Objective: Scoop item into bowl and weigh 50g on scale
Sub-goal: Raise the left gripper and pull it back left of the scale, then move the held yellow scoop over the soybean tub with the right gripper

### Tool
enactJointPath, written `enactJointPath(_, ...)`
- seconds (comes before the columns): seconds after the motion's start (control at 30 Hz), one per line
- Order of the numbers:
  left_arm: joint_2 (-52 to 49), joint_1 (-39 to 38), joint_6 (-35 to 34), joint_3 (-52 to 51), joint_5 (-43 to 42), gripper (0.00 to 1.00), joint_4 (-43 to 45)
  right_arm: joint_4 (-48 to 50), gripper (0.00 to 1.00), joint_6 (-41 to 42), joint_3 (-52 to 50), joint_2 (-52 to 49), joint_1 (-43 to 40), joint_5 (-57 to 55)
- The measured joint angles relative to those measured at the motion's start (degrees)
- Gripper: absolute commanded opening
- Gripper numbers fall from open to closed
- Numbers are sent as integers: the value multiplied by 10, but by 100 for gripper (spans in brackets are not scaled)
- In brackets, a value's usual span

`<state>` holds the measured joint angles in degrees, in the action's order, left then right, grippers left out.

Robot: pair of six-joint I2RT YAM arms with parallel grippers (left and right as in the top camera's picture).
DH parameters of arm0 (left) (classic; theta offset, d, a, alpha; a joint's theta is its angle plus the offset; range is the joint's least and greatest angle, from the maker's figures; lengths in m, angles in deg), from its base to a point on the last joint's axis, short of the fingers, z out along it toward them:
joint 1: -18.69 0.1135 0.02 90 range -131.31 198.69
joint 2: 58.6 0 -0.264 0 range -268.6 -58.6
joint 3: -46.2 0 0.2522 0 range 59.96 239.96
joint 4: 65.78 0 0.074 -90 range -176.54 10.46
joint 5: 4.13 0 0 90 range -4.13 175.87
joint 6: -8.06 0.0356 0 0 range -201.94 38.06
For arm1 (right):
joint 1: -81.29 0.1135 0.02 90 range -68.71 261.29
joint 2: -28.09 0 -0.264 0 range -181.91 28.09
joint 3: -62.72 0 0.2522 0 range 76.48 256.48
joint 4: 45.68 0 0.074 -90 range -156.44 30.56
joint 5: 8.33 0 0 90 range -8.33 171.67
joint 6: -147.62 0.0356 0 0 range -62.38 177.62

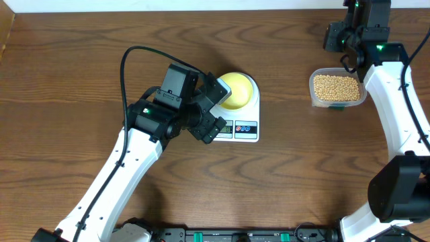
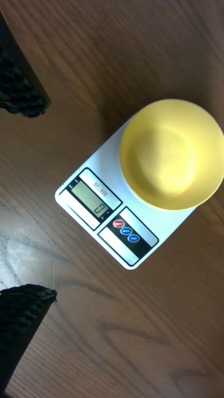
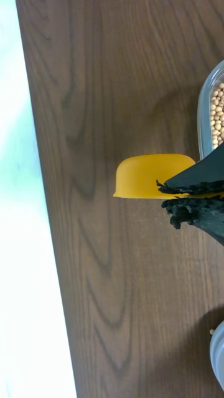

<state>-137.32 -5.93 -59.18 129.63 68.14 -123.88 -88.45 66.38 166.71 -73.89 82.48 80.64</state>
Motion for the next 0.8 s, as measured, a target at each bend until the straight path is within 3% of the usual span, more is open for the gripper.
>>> enactJointPath(0.43, 0, 95, 62, 0, -96, 88, 2, -3, 1, 3, 0, 0, 0, 0)
enactJointPath(0.8, 0, 106, 77, 0, -108, 88, 13, -3, 1, 13, 0, 0, 0, 0)
